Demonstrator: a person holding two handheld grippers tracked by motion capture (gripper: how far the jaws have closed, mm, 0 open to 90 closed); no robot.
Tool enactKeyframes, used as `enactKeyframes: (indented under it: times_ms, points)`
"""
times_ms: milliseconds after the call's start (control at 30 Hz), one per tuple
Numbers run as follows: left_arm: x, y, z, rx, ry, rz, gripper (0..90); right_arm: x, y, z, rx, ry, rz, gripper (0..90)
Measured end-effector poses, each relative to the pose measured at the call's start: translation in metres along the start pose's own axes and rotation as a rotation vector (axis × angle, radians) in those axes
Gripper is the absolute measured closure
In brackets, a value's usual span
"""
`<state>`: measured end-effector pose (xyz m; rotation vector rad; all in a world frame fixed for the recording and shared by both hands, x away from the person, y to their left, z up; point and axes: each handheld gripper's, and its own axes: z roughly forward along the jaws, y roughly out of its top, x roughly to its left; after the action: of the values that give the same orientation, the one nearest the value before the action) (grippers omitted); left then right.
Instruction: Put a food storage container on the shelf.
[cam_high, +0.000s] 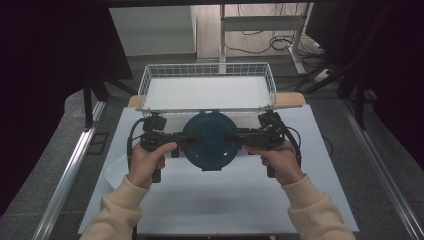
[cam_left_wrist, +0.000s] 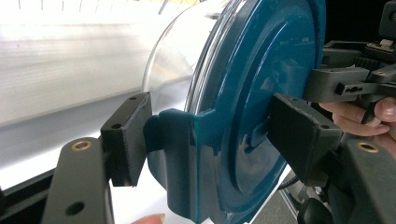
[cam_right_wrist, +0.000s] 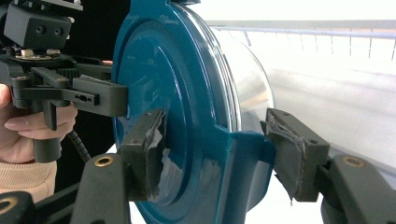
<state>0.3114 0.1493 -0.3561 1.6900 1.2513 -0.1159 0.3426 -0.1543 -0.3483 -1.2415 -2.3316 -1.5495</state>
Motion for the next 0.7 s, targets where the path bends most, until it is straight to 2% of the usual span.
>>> enactKeyframes:
  times_ms: [300,500,700]
  points:
    - [-0.005,0.013,-0.007,-0.019,0.010,0.014,32.3,0.004,0.017,-0.003,-0.004,0.005,-0.019,39.7]
    - [-0.002,0.023,-0.010,-0.029,0.006,0.005,32.6,0.004,0.029,-0.001,0.003,0.008,-0.023,39.7]
    - [-0.003,0.029,-0.014,-0.036,0.015,0.014,32.9,0.003,0.036,0.001,0.004,0.019,-0.027,39.8]
